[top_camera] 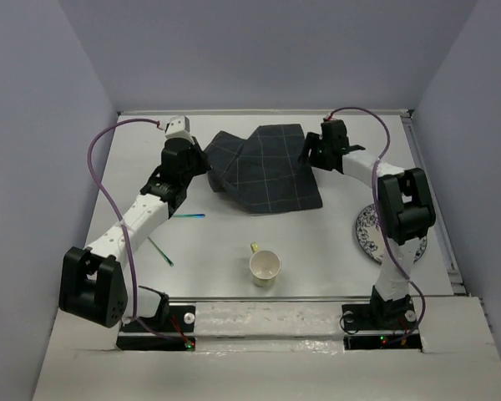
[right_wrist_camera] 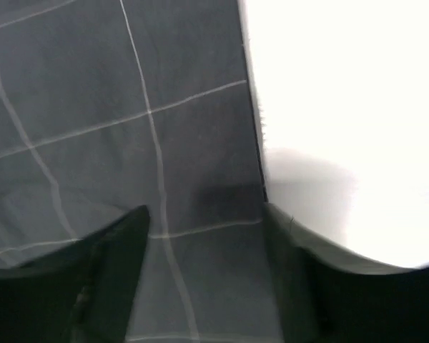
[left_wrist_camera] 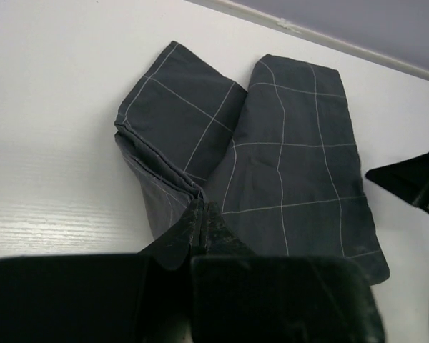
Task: Set the dinner table for one person
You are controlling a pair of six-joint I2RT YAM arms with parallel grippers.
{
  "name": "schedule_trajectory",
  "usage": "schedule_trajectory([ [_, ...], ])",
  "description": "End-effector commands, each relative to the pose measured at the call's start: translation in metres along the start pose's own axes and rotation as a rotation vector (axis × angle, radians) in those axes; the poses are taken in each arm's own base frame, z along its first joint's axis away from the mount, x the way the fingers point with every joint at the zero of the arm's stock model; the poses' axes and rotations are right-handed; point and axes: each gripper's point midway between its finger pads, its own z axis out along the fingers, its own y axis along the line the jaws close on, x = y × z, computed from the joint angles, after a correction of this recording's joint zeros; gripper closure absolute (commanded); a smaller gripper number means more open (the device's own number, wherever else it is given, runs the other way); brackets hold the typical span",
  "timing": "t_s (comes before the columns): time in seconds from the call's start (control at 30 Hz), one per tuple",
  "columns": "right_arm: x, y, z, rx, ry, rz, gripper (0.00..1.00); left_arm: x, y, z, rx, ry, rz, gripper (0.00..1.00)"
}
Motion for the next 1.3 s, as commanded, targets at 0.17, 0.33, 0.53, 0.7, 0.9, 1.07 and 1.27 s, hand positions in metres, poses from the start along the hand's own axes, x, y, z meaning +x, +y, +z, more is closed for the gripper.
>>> schedule_trajectory([
  [0.17,0.052,0.004,-0.090,-0.020,-0.060,0.043,0.36,-0.018,-0.026,-0.011,0.123,-0.067,-0.038,1.00],
  [0.33,0.095,-0.036,-0.103,0.114,-0.052,0.120,0.43,-0.026,-0.032,-0.021,0.151,-0.089,-0.033,1.00],
  [0.53,0.104,-0.060,-0.106,0.212,-0.089,0.166,0.43,-0.031,-0.039,-0.030,0.182,-0.104,-0.040,1.00],
  [0.7,0.116,-0.055,-0.089,0.177,-0.046,0.193,0.42,-0.031,-0.040,-0.032,0.187,-0.104,-0.041,1.00],
  [0.9,0.116,-0.049,-0.081,0.141,-0.054,0.224,0.45,-0.030,-0.041,-0.030,0.191,-0.099,-0.040,1.00],
  [1.07,0.121,-0.052,-0.071,0.164,-0.034,0.227,0.56,-0.031,-0.041,-0.031,0.192,-0.103,-0.041,1.00],
  [1.27,0.122,-0.054,-0.070,0.173,-0.035,0.224,0.80,-0.029,-0.040,-0.030,0.191,-0.101,-0.039,1.00],
])
